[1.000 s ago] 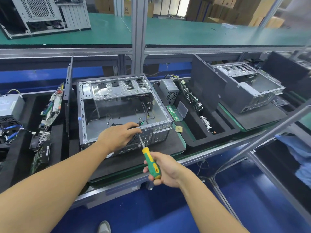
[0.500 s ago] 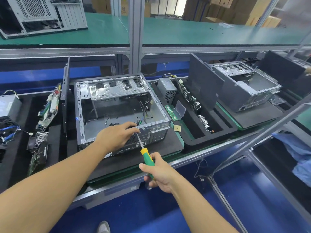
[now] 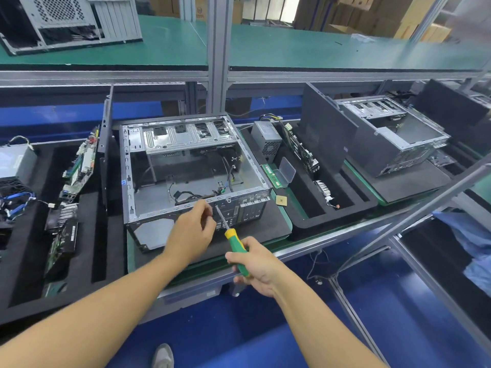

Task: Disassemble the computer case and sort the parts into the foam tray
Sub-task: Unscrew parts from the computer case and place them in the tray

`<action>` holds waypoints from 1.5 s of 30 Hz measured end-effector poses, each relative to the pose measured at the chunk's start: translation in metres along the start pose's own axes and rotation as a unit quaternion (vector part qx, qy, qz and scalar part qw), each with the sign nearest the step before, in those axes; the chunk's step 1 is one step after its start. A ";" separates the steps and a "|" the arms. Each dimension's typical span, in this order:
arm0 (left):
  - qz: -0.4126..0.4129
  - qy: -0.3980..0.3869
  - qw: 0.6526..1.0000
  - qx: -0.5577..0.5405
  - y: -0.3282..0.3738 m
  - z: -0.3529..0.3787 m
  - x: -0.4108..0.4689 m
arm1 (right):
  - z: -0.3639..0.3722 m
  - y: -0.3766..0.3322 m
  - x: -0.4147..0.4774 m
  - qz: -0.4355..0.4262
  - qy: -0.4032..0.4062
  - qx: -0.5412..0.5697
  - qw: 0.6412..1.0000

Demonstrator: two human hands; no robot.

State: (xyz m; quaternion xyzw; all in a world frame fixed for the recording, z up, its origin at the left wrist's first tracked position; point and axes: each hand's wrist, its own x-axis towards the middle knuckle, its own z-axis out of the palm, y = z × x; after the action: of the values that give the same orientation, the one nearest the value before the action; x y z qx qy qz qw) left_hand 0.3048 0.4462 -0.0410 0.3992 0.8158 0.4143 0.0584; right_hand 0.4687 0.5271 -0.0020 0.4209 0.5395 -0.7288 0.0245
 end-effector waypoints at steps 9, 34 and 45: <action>-0.416 0.019 0.735 -0.535 0.023 0.026 0.015 | 0.010 0.000 0.001 0.045 -0.010 0.044 0.998; -0.461 0.043 0.640 -0.613 0.003 0.029 0.000 | -0.029 0.023 0.001 0.002 -0.035 -0.083 0.996; -0.327 -0.260 0.817 -0.398 0.035 0.065 0.010 | -0.062 0.024 -0.007 -0.060 0.101 0.115 0.986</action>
State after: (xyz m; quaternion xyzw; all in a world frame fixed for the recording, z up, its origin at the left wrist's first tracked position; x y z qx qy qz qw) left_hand 0.3467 0.5058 -0.0554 0.1439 0.6168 0.5404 0.5539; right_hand 0.5218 0.5638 -0.0199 0.4587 0.4760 -0.7402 -0.1227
